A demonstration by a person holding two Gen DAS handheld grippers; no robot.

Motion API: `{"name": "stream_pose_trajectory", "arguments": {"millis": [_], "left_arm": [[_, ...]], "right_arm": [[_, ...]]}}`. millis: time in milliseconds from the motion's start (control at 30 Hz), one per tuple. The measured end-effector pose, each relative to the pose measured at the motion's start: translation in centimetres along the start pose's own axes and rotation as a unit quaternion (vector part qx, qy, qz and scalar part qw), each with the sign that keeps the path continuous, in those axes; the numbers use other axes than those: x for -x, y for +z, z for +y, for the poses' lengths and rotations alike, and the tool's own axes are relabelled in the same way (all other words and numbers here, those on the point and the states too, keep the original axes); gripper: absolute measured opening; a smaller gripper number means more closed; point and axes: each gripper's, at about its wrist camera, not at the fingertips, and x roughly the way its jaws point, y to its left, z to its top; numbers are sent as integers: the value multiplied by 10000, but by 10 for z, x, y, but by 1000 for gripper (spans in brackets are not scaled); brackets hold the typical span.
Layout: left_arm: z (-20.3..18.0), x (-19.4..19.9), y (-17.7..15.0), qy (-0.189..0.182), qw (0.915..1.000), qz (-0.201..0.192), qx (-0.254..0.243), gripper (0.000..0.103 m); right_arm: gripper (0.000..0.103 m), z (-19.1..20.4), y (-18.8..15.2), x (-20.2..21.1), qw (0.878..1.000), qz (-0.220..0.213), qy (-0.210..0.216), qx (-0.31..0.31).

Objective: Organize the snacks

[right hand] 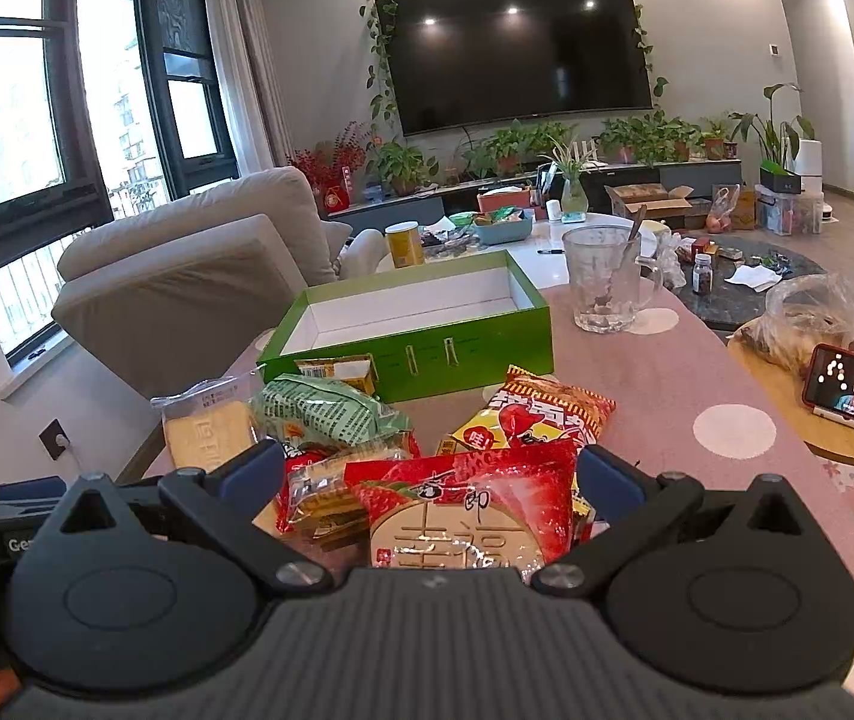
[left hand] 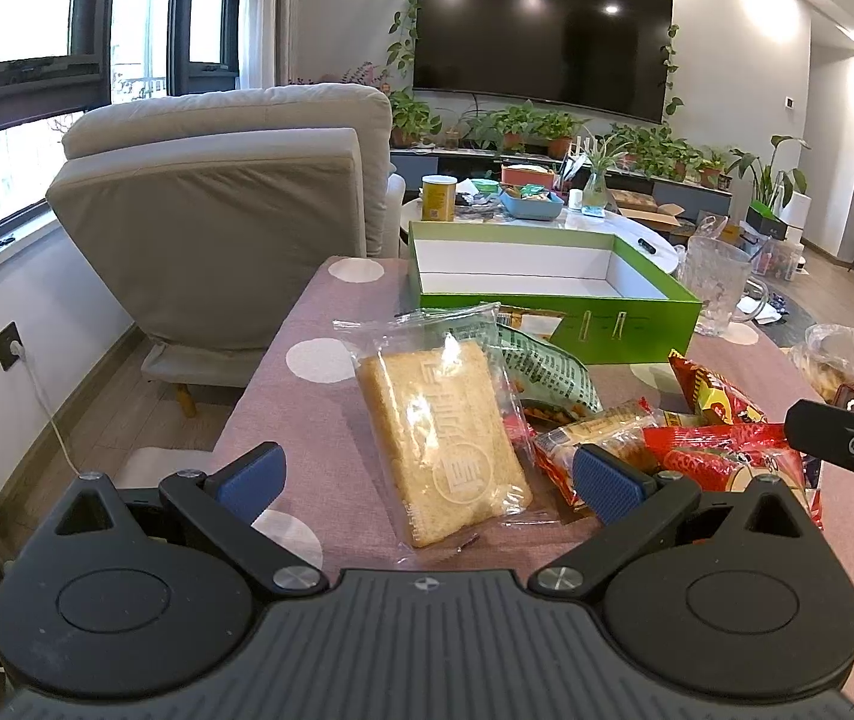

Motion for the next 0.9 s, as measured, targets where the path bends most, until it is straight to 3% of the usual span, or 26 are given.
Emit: {"name": "stream_pose_trajectory", "arguments": {"millis": [900], "left_arm": [[-6, -1, -2, -105, 9999, 5, -137, 102]], "right_arm": [[65, -5, -2, -3, 9999, 124, -43, -83]]}}
